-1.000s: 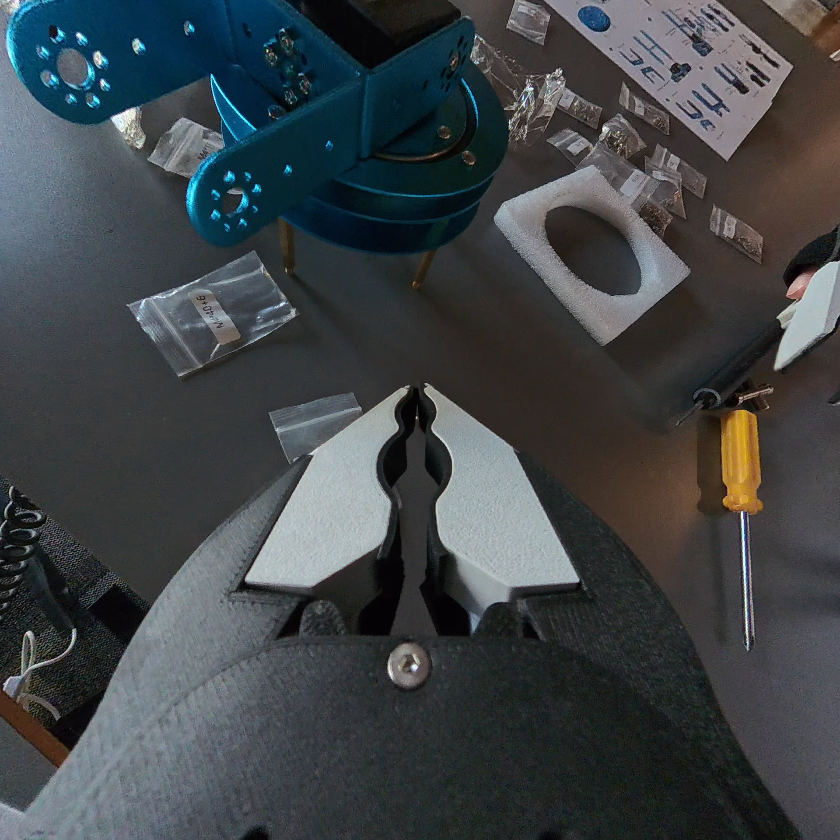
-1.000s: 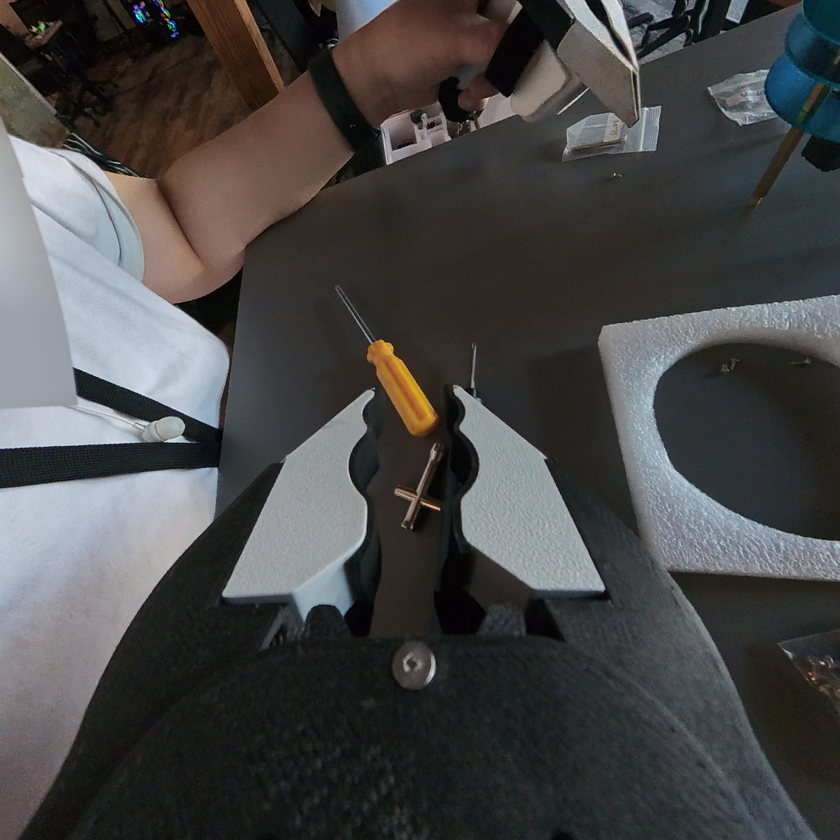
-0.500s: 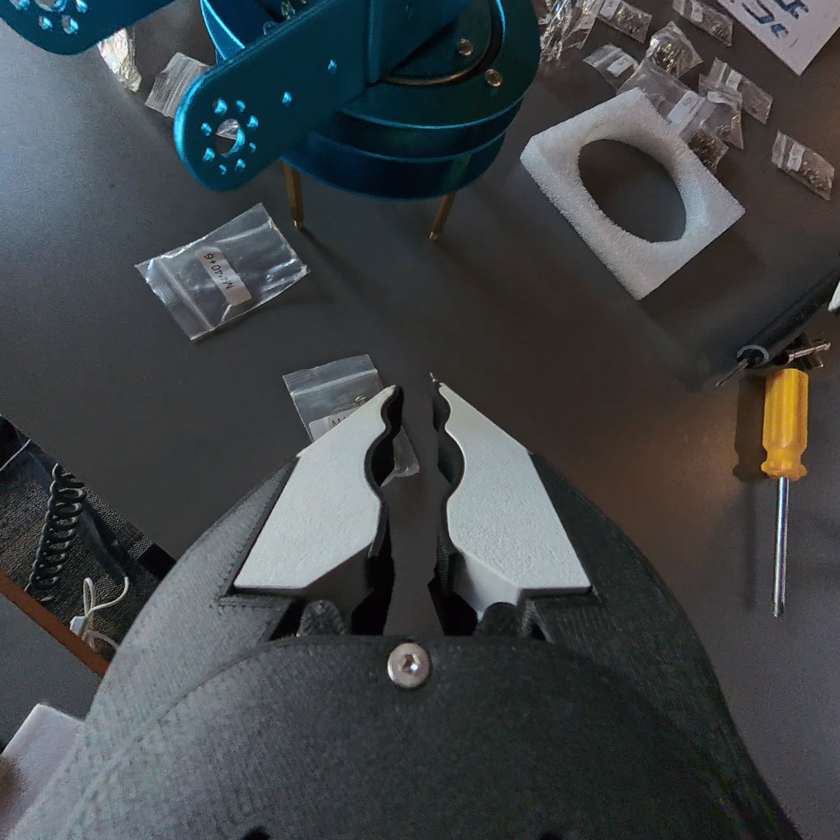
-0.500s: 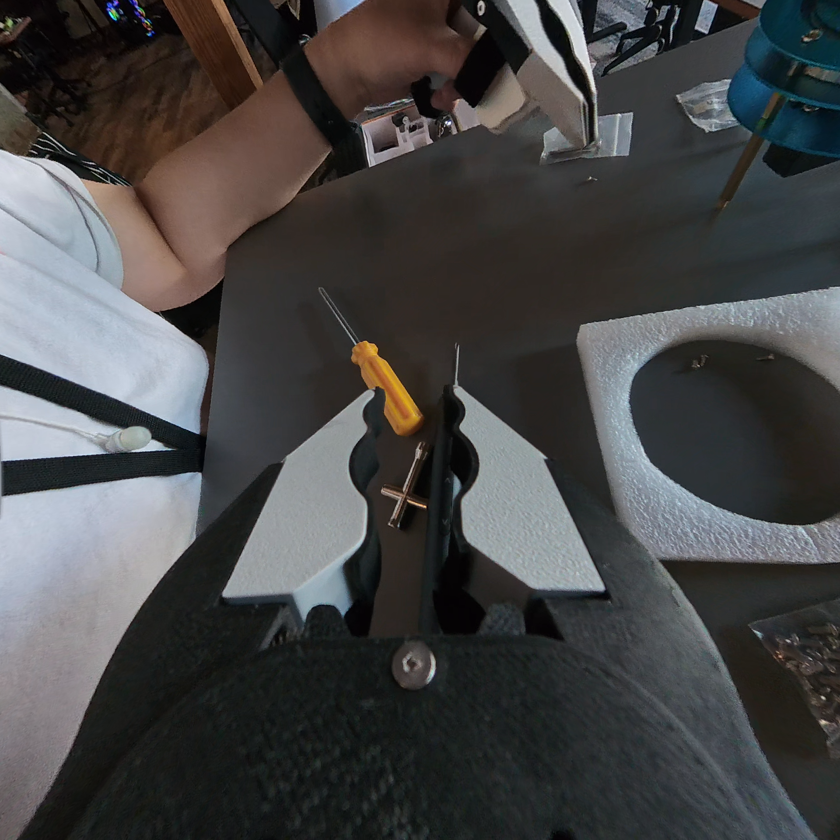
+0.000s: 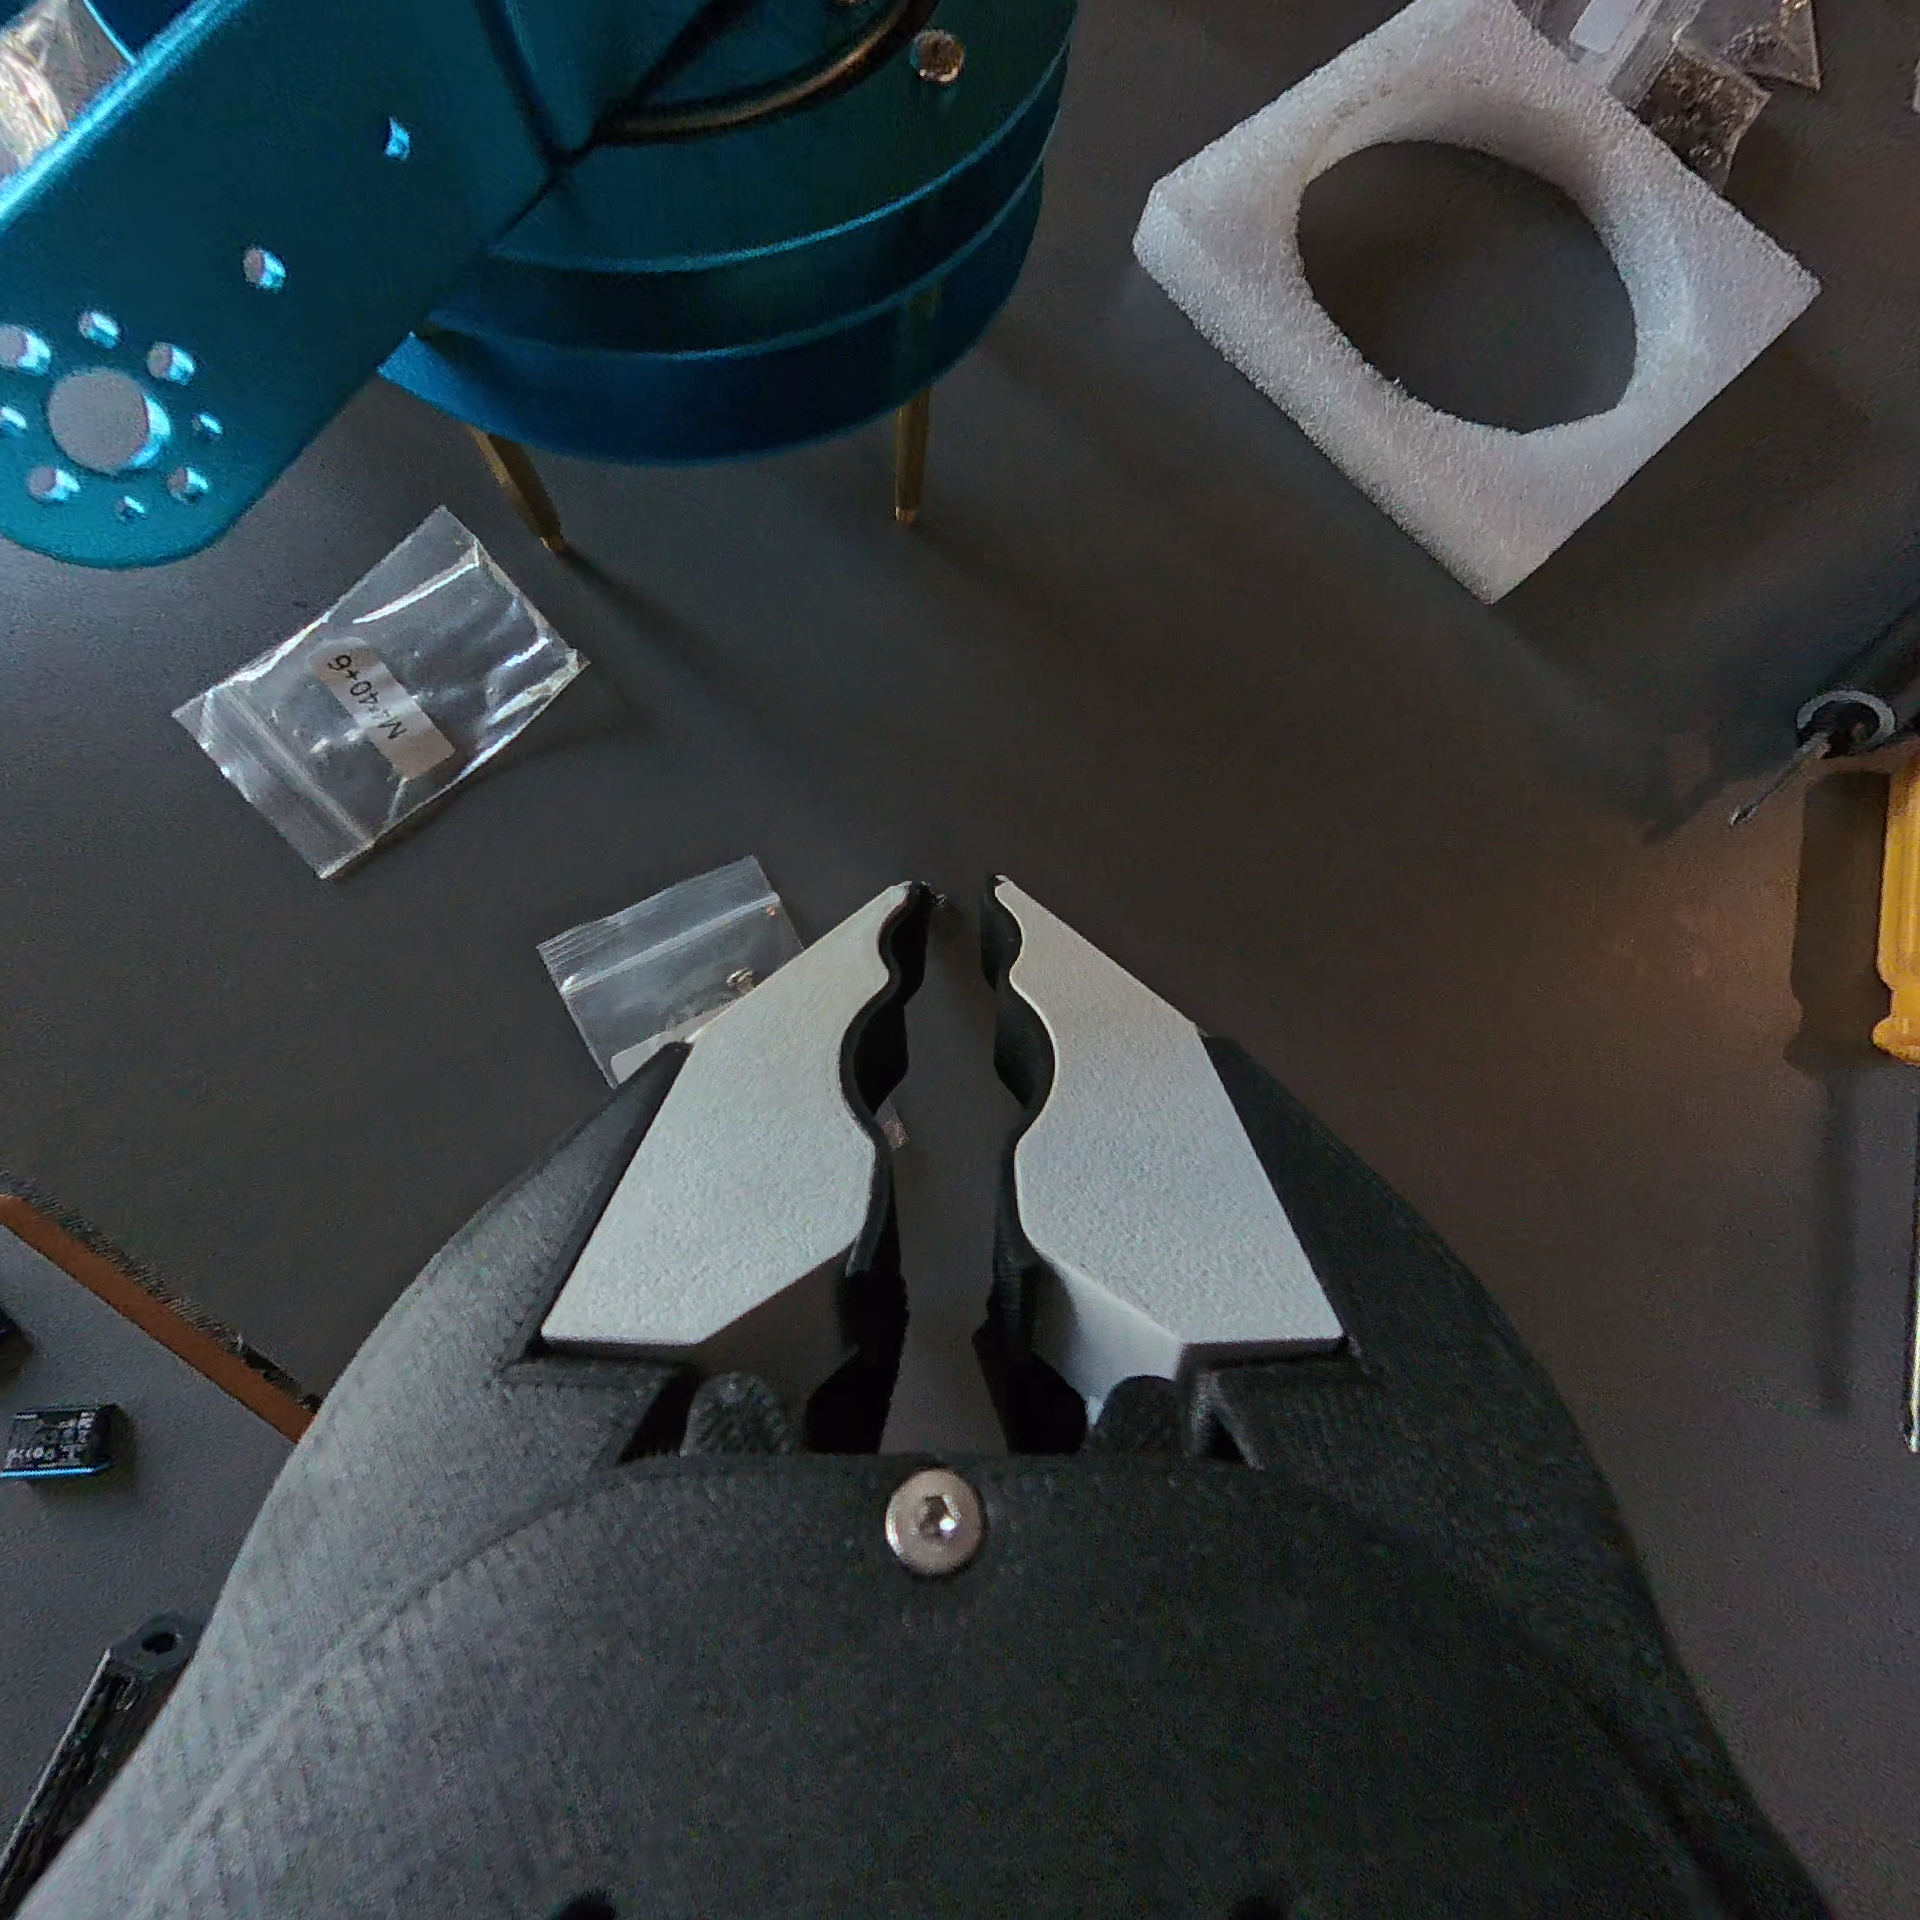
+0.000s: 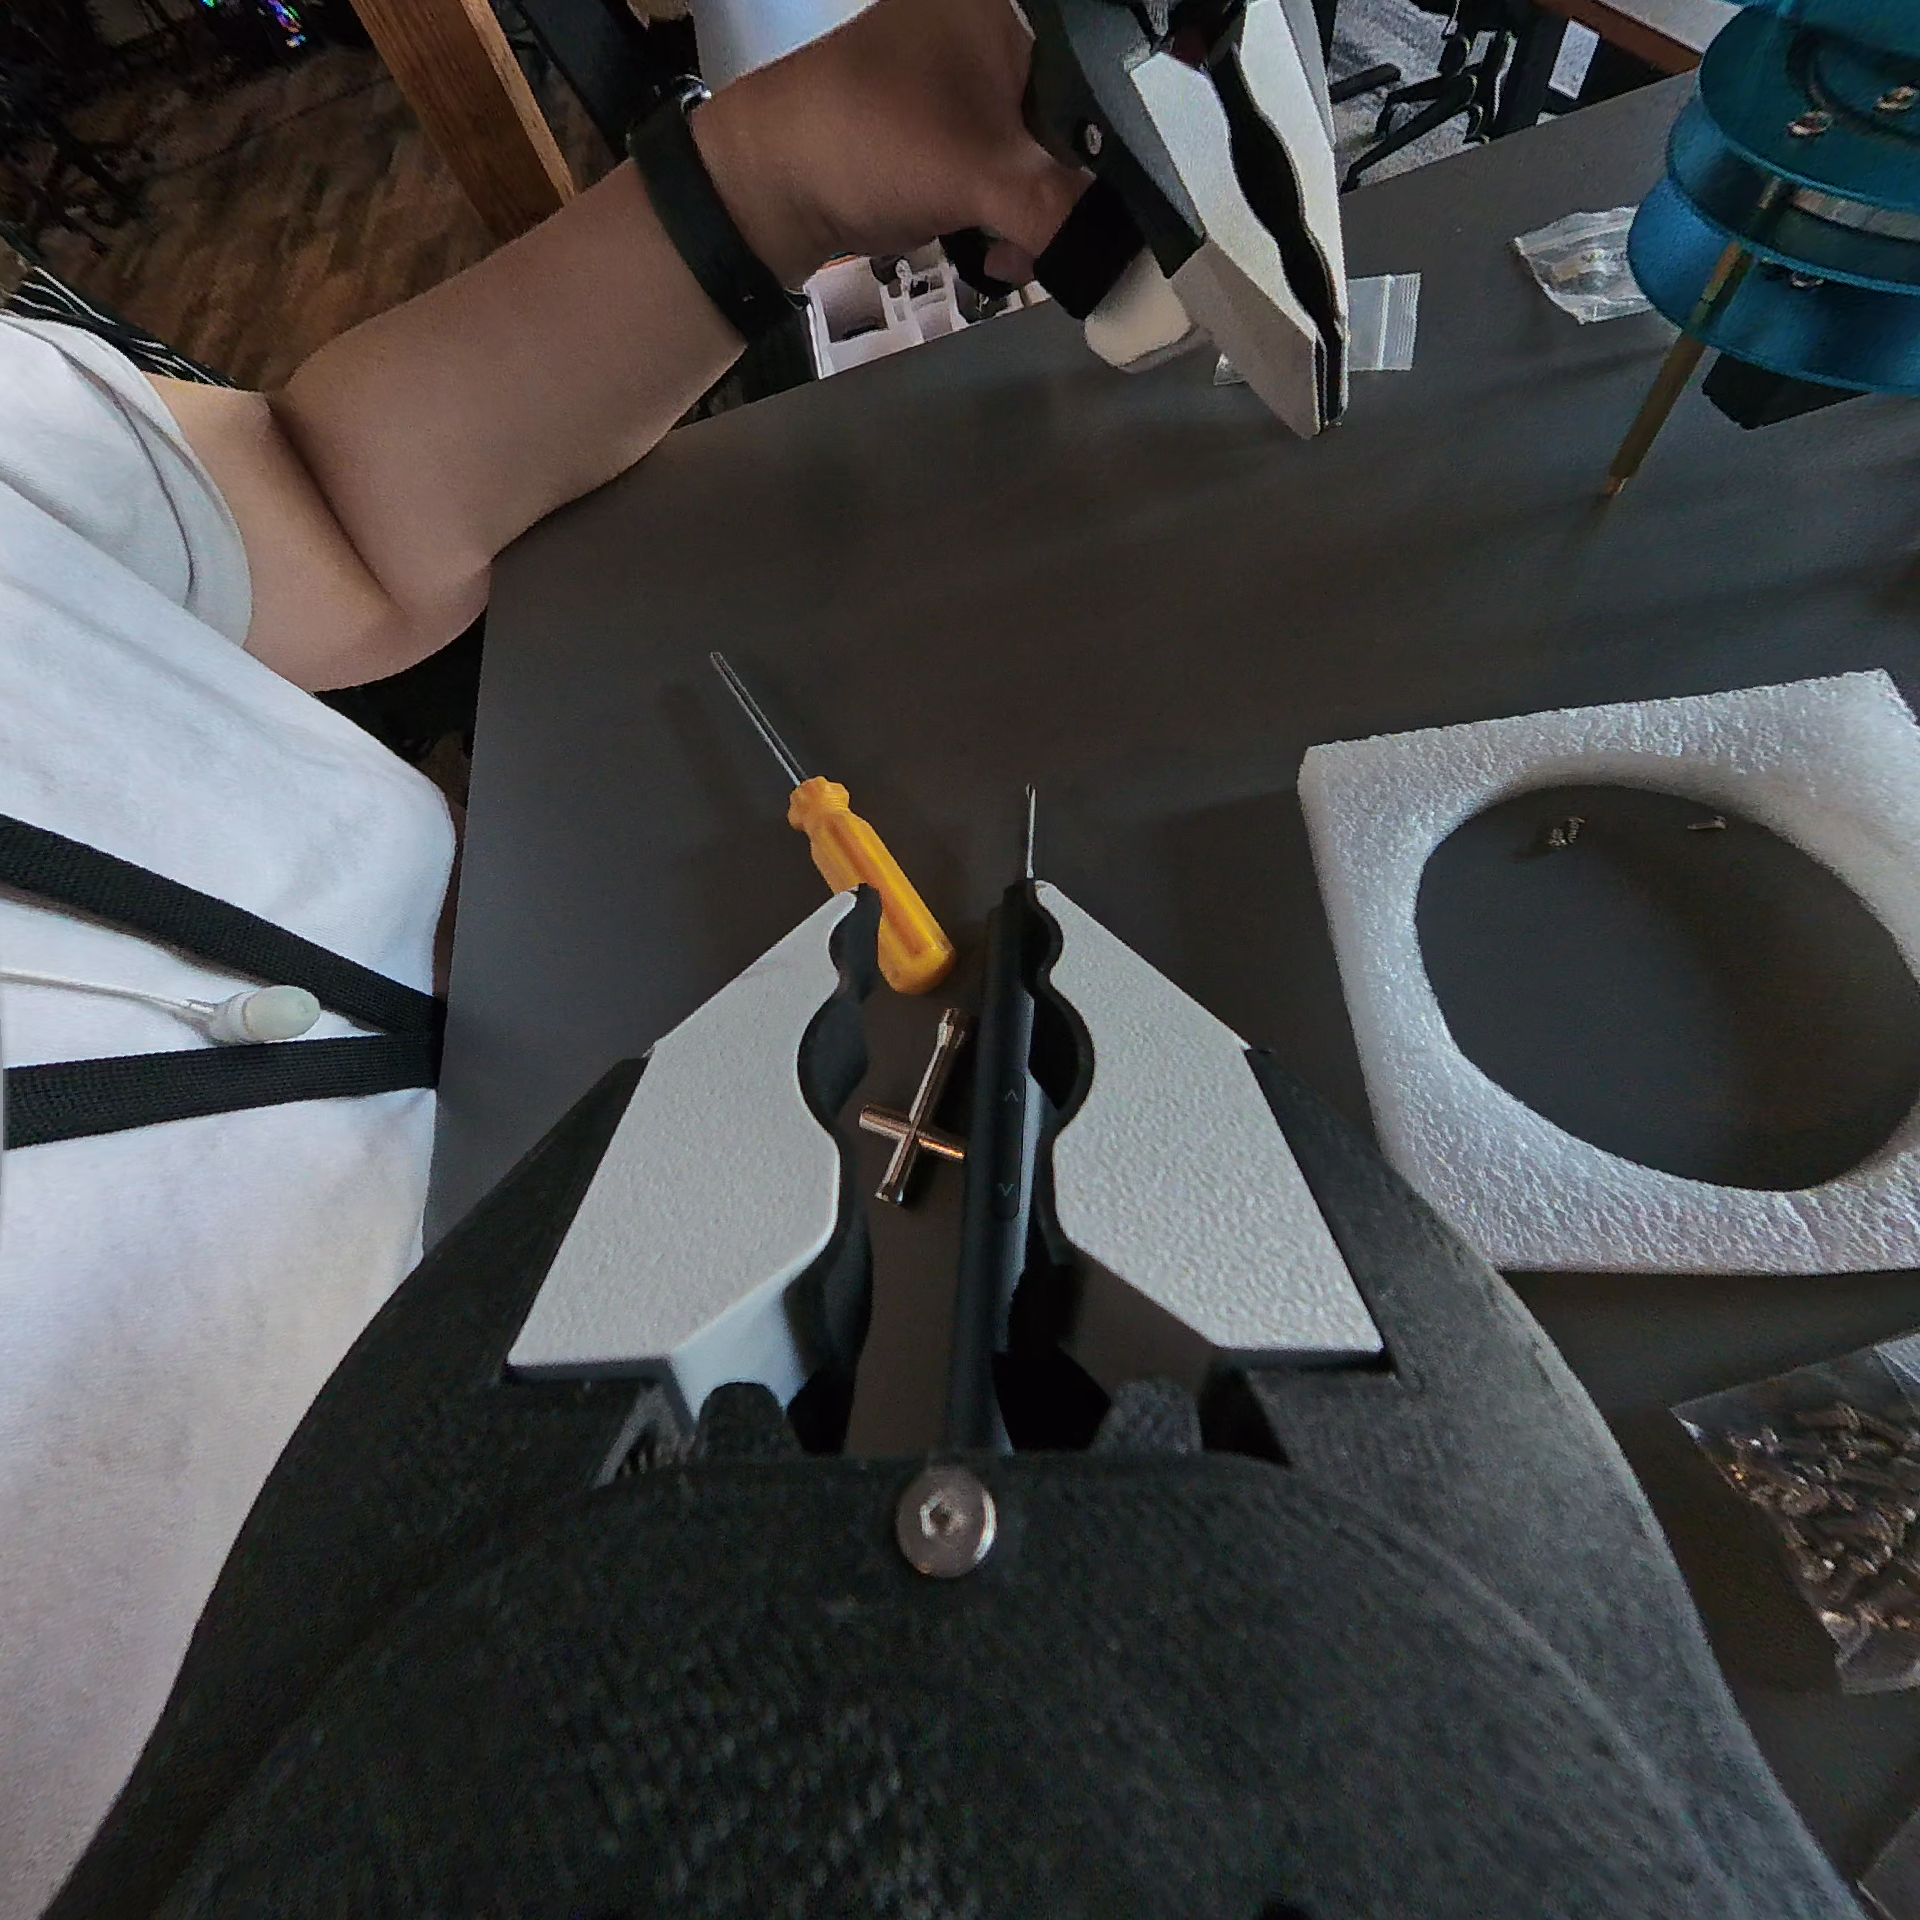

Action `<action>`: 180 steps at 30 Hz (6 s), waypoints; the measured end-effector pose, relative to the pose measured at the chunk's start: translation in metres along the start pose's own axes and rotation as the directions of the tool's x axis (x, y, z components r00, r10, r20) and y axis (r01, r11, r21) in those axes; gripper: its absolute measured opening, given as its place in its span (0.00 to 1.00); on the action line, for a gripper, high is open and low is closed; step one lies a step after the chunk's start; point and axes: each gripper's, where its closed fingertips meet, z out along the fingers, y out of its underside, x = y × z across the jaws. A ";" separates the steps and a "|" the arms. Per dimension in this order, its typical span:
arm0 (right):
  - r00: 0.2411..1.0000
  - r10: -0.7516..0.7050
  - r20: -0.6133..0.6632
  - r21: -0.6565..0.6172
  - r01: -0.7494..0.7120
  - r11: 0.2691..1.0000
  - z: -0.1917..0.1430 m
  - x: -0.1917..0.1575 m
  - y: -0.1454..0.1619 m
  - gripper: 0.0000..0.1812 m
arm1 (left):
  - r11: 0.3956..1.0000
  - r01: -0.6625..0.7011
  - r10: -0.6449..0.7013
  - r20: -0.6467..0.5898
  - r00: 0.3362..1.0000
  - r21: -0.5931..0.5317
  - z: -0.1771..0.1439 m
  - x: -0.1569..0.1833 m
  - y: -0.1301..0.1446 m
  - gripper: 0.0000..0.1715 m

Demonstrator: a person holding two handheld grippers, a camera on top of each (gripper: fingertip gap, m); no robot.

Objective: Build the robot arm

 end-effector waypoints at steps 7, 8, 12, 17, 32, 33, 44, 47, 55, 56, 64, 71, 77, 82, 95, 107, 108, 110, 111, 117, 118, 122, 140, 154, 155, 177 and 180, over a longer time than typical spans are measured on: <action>1.000 0.005 0.007 -0.001 -0.005 1.000 0.000 -0.001 0.000 0.14 | 1.000 -0.020 0.020 -0.033 0.999 -0.008 -0.002 0.006 0.003 0.04; 1.000 0.005 0.008 -0.002 -0.005 1.000 0.000 -0.001 0.000 0.14 | 1.000 -0.024 0.023 -0.029 0.999 -0.010 -0.002 0.005 0.003 0.03; 1.000 0.002 0.009 -0.002 -0.002 1.000 0.000 -0.002 0.000 0.14 | 0.999 -0.045 0.044 0.010 0.999 0.004 -0.004 -0.002 0.002 0.03; 1.000 0.000 0.010 0.003 0.000 1.000 -0.001 -0.003 -0.001 0.14 | 0.996 -0.081 0.080 0.043 0.996 0.033 -0.003 -0.006 -0.003 0.05; 0.998 0.039 0.040 -0.003 -0.039 0.999 0.003 -0.003 0.002 0.14 | 0.993 -0.066 0.067 -0.016 0.998 0.096 -0.003 -0.007 -0.005 0.06; 0.999 0.035 0.039 -0.005 -0.035 0.999 0.003 -0.003 0.002 0.14 | 0.993 -0.063 0.065 -0.016 0.998 0.095 -0.002 -0.008 -0.005 0.06; 0.999 0.032 0.038 -0.004 -0.031 0.999 0.003 -0.004 0.002 0.14 | 0.994 -0.064 0.067 -0.032 0.997 0.092 0.001 -0.005 -0.004 0.06; 0.999 0.027 0.039 -0.007 -0.027 1.000 0.003 -0.005 0.003 0.14 | 0.994 -0.063 0.067 -0.035 0.997 0.094 0.002 -0.005 -0.004 0.06; 1.000 0.025 0.018 -0.010 -0.025 1.000 0.003 0.000 0.004 0.14 | 0.988 -0.098 0.100 -0.016 0.995 0.120 -0.008 -0.010 -0.007 0.09; 0.999 0.028 0.017 -0.006 -0.028 1.000 0.002 0.001 0.004 0.14 | 0.986 -0.101 0.106 -0.031 0.994 0.132 -0.009 -0.009 -0.009 0.09; 0.999 0.031 0.026 -0.019 -0.031 0.999 0.005 0.000 0.006 0.14 | 0.983 -0.154 0.165 -0.118 0.979 0.101 0.002 -0.001 -0.006 0.10; 0.998 0.041 0.050 0.001 -0.041 0.999 0.002 -0.005 0.002 0.14 | 0.983 -0.146 0.158 -0.105 0.982 0.110 0.001 -0.007 -0.007 0.07; 0.998 0.037 0.050 -0.001 -0.037 0.999 0.000 -0.005 0.001 0.14 | 0.977 -0.181 0.195 -0.128 0.972 0.115 0.005 -0.002 -0.012 0.07; 0.997 0.047 0.068 0.014 -0.048 0.999 -0.002 -0.008 -0.002 0.14 | 0.980 -0.170 0.187 -0.194 0.963 0.101 0.006 0.008 -0.010 0.10; 0.996 0.046 0.071 0.001 -0.047 0.999 -0.001 -0.009 0.000 0.14 | 0.985 -0.143 0.158 -0.156 0.975 0.100 0.001 0.004 -0.002 0.07; 0.998 0.041 0.052 -0.013 -0.041 0.999 0.000 -0.006 0.003 0.14 | 0.975 -0.197 0.208 -0.112 0.972 0.100 0.005 0.004 -0.005 0.01; 0.998 0.040 0.050 -0.012 -0.040 0.999 0.000 -0.006 0.002 0.14 | 0.974 -0.205 0.215 -0.104 0.971 0.100 0.005 0.004 -0.005 0.01; 0.998 0.038 0.045 -0.008 -0.037 0.999 -0.002 -0.005 0.001 0.14 | 0.970 -0.223 0.232 -0.086 0.969 0.101 0.005 0.004 -0.005 0.00; 0.999 0.034 0.039 -0.005 -0.034 0.999 -0.003 -0.004 0.001 0.14 | 0.968 -0.228 0.236 -0.080 0.968 0.103 0.005 0.004 -0.005 0.00; 0.999 0.020 -0.027 -0.004 -0.020 1.000 -0.007 0.008 0.000 0.14 | 0.970 -0.195 0.212 -0.120 0.970 0.143 0.003 0.011 -0.013 0.00; 0.999 0.019 -0.037 -0.011 -0.019 1.000 -0.007 0.010 0.002 0.14 | 0.970 -0.198 0.215 -0.122 0.969 0.141 0.004 0.012 -0.012 0.00; 0.999 0.006 -0.053 -0.055 -0.009 0.998 -0.003 0.012 0.009 0.14 | 0.969 -0.227 0.239 -0.127 0.963 0.101 0.007 0.016 -0.005 0.03; 0.998 0.009 -0.062 -0.180 -0.020 0.983 0.005 0.014 0.032 0.15 | 0.955 -0.278 0.289 -0.111 0.951 0.108 0.005 0.020 -0.002 0.05; 0.996 0.044 -0.079 -0.217 -0.061 0.974 0.006 0.020 0.041 0.14 | 0.947 -0.300 0.313 -0.130 0.941 0.113 0.006 0.025 -0.003 0.00; 0.996 0.044 -0.079 -0.224 -0.060 0.973 0.006 0.020 0.043 0.14 | 0.948 -0.299 0.313 -0.131 0.941 0.113 0.006 0.025 -0.003 0.00; 0.995 -0.037 -0.090 -0.247 0.014 0.969 0.009 0.019 0.044 0.09 | 0.971 -0.229 0.239 -0.178 0.954 0.073 0.000 0.028 0.004 0.06; 0.995 -0.035 -0.090 -0.247 0.012 0.969 0.009 0.020 0.044 0.09 | 0.957 -0.283 0.290 -0.142 0.946 0.068 0.001 0.029 0.003 0.05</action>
